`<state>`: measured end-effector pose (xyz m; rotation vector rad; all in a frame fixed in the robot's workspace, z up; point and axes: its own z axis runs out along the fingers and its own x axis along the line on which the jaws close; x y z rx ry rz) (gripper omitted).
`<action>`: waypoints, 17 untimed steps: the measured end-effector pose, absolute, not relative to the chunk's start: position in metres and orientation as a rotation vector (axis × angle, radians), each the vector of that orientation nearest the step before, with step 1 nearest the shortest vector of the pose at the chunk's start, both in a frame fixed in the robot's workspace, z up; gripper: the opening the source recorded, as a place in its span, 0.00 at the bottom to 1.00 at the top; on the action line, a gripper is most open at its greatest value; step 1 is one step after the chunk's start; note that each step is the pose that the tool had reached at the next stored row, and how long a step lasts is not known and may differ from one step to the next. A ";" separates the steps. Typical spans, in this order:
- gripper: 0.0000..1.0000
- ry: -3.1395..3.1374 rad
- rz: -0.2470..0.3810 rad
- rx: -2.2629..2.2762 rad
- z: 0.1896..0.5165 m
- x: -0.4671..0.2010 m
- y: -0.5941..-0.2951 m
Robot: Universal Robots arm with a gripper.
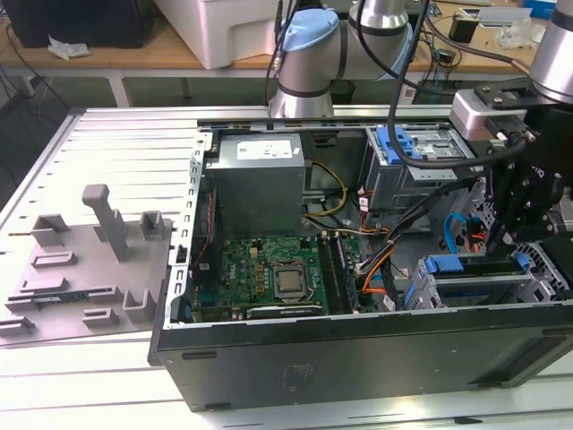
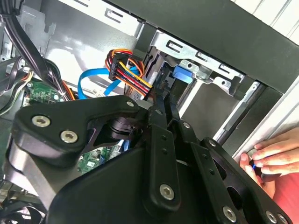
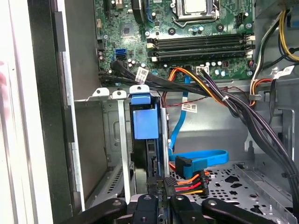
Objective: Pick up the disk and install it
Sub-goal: 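Insert the first disk wire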
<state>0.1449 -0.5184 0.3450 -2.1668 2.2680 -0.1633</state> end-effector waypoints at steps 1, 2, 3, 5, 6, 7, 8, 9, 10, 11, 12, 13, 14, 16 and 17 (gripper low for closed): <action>0.17 2.264 -0.163 -2.171 0.345 0.145 -0.518; 0.17 2.262 -0.163 -2.172 0.345 0.145 -0.518; 0.17 2.262 -0.163 -2.172 0.345 0.145 -0.518; 0.17 2.262 -0.163 -2.172 0.345 0.145 -0.518; 0.17 2.262 -0.163 -2.172 0.345 0.145 -0.519; 0.17 2.262 -0.164 -2.172 0.345 0.145 -0.519; 0.17 2.262 -0.163 -2.172 0.345 0.145 -0.519; 0.17 2.262 -0.163 -2.172 0.345 0.145 -0.519; 0.17 2.262 -0.164 -2.172 0.345 0.145 -0.519; 0.17 2.262 -0.164 -2.172 0.345 0.145 -0.519; 0.17 2.262 -0.163 -2.172 0.344 0.145 -0.519; 0.17 2.262 -0.163 -2.172 0.344 0.145 -0.519; 0.17 2.262 -0.163 -2.172 0.344 0.145 -0.519; 0.17 2.262 -0.163 -2.172 0.343 0.145 -0.520; 0.17 2.262 -0.164 -2.172 0.343 0.145 -0.520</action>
